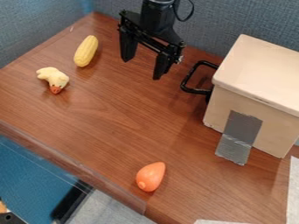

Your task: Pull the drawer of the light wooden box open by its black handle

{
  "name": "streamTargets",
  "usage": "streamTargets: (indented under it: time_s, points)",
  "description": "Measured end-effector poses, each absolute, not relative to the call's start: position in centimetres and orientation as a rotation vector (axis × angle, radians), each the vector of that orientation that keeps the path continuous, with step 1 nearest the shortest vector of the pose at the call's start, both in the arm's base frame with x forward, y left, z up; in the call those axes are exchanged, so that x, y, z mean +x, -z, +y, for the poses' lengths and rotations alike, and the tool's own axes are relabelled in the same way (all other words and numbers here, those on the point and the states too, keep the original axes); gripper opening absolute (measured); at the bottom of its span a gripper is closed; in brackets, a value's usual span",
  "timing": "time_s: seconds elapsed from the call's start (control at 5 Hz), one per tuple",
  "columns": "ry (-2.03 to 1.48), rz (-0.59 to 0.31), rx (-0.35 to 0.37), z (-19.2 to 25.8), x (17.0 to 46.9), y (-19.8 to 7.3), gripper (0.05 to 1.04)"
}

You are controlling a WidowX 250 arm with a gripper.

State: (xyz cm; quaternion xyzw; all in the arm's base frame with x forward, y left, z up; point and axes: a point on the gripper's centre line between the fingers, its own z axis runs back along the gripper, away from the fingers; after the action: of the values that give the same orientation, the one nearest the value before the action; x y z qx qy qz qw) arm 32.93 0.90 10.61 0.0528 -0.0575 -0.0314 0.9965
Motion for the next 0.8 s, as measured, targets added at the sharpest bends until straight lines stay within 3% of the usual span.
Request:
streamTargets:
  time_s: [0.2, 0.8]
  points:
    - [0.062, -0.089, 0.104, 0.9, 32.9, -9.8, 1.000]
    - [0.081, -0.122, -0.051, 0.4, 37.7, -6.6, 1.000]
